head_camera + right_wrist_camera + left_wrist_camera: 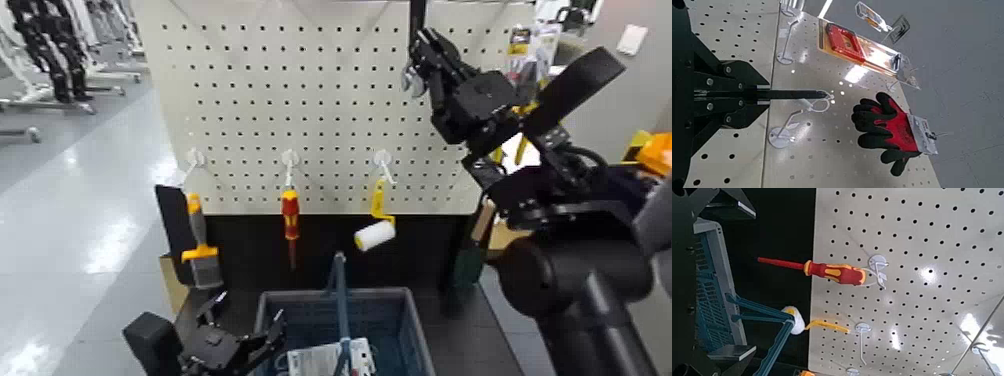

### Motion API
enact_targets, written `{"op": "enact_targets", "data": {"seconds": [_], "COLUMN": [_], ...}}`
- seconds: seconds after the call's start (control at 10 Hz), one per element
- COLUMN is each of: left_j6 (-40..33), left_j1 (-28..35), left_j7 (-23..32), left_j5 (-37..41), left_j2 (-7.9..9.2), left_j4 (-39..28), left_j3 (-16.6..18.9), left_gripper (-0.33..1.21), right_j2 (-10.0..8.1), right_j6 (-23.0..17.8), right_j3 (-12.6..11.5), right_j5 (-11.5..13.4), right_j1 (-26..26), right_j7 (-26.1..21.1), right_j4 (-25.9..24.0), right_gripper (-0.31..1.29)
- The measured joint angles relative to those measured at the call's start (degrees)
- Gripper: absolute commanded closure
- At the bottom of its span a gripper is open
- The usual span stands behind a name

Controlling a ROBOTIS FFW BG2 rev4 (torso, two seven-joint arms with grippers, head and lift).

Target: Put the black wrench into the crate.

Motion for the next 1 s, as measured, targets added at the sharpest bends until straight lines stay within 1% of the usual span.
{"op": "enact_targets", "data": {"seconds": [0.3, 0.5, 0.6, 0.8, 1.0], "left_j6": [0.1, 0.2, 0.3, 0.4, 0.5], "left_j1": [0.0, 0.0, 0.0, 0.2, 0.2], "left_j7": [0.0, 0.0, 0.0, 0.0, 0.1], "left_j5": [-0.2, -0.4, -0.4, -0.5, -0.5], "left_j2": [0.08, 0.02, 0.01, 0.21, 0.26], "left_j4": [-0.1, -0.1, -0.2, -0.4, -0.5], "left_j3": [0.1, 0.1, 0.1, 0.2, 0.2], "left_gripper": [0.11, 0.11, 0.11, 0.11, 0.11], "right_j2": [0.24, 0.71, 0.99, 1.85, 2.02], "right_j6": [1.4, 3.9, 5.4, 8.2, 11.1], "right_j3": [-0.1, -0.1, -0.2, -1.3, -2.0], "right_j5": [0.0, -1.0, -1.6, -2.6, -3.7], "right_j1": [3.3, 7.5, 9.7, 15.3, 19.9], "right_j7": [-0.6, -0.8, -0.8, -1.2, -2.6], "right_j4": [-4.4, -7.4, -8.3, -9.0, -9.4], "right_gripper": [1.14, 1.14, 1.14, 1.14, 1.14]}}
